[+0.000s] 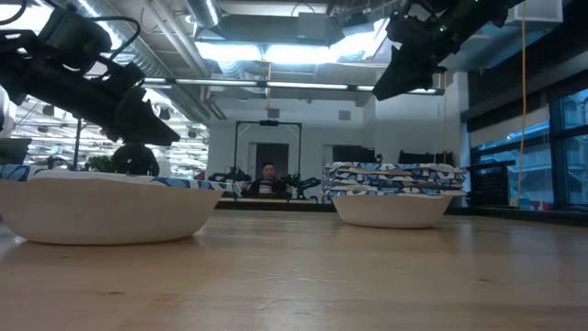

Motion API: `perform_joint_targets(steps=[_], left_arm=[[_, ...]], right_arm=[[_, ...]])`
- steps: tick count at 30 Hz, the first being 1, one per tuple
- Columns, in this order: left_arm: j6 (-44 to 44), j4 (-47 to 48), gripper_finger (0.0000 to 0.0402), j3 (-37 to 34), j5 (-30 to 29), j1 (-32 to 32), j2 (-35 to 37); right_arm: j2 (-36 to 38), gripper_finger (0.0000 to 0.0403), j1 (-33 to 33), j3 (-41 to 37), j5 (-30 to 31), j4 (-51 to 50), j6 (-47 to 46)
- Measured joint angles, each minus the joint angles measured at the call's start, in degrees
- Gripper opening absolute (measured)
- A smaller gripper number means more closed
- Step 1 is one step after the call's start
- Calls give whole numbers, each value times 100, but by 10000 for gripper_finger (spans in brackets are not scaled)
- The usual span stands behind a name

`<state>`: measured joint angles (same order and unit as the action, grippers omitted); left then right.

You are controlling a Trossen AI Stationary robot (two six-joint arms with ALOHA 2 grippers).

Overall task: Nest bowls inside each other
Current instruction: Stack the white patterned bowl on the white patterned bowl

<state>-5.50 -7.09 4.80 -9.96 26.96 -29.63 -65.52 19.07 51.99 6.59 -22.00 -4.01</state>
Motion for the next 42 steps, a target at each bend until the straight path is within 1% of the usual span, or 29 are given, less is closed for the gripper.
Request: perform_joint_targets(steps=[10,15,19,27,34,37,42], left_arm=[[-45,29,243,2,-1,0,2],[-190,594,243,4,-2,2,1],[-623,1073,243,4,43,2,2],[-687,1870,243,4,175,2,2],[-788,1996,242,9,216,2,-4],[-789,2003,235,9,247,2,-5],[-789,2015,210,9,372,2,-102]], right_arm=[[2,150,0,0,-4,-2,-117],[2,150,0,0,-4,-2,-153],[4,150,0,0,-7,-2,-153],[4,150,0,0,-15,-2,-153],[4,150,-2,0,-15,-2,-153],[4,150,-4,0,-15,-2,-153],[4,150,-2,0,-15,-2,-153]])
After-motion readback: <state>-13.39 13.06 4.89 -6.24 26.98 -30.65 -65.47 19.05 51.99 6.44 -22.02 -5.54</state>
